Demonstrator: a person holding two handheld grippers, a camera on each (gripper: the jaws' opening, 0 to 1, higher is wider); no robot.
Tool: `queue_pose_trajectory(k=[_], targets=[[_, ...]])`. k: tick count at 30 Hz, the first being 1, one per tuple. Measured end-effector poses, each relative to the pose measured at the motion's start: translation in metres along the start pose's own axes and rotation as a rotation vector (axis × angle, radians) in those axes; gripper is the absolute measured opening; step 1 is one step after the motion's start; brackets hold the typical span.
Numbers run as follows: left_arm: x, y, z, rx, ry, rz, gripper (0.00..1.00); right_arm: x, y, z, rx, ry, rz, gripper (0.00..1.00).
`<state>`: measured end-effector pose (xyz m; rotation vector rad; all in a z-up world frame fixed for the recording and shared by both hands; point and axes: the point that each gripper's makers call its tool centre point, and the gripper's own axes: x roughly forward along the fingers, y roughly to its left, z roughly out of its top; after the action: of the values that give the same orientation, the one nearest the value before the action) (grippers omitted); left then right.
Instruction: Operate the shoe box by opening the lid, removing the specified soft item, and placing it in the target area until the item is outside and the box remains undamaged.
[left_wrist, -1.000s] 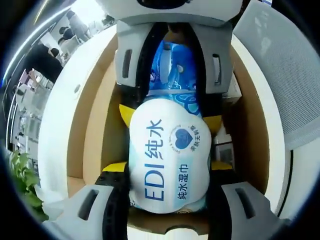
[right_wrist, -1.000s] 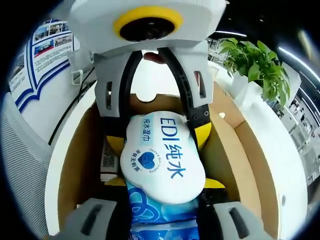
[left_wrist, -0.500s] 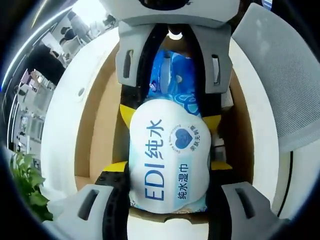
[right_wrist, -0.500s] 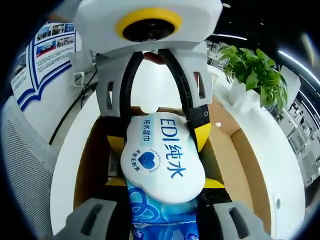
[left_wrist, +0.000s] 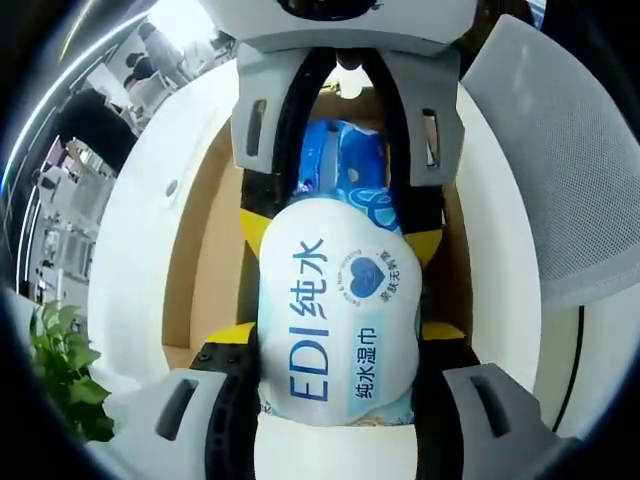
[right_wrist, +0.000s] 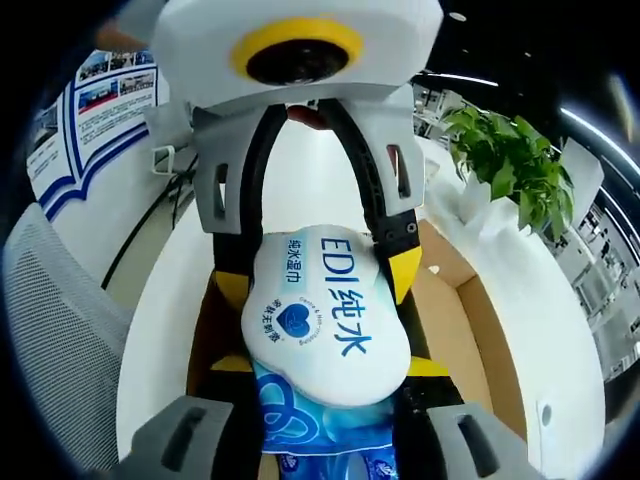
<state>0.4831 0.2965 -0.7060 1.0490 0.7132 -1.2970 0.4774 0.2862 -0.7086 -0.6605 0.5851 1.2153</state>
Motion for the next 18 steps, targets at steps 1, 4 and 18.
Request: queue_pose_trajectory(k=[1,4,18], targets=[[-0.002,0.000,0.001,0.000,0.000,0.001,0.60,-0.001,0.000,0.001,0.001,-0.002,0.000,0.46],[-0.006,-0.002,0.004,0.000,0.000,0.002,0.60,-0.006,0.002,0.004,-0.002,-0.006,0.000,0.46],[-0.026,0.002,0.026,0.005,-0.013,0.007,0.60,-0.034,-0.002,0.013,0.000,-0.029,-0.008,0.46]])
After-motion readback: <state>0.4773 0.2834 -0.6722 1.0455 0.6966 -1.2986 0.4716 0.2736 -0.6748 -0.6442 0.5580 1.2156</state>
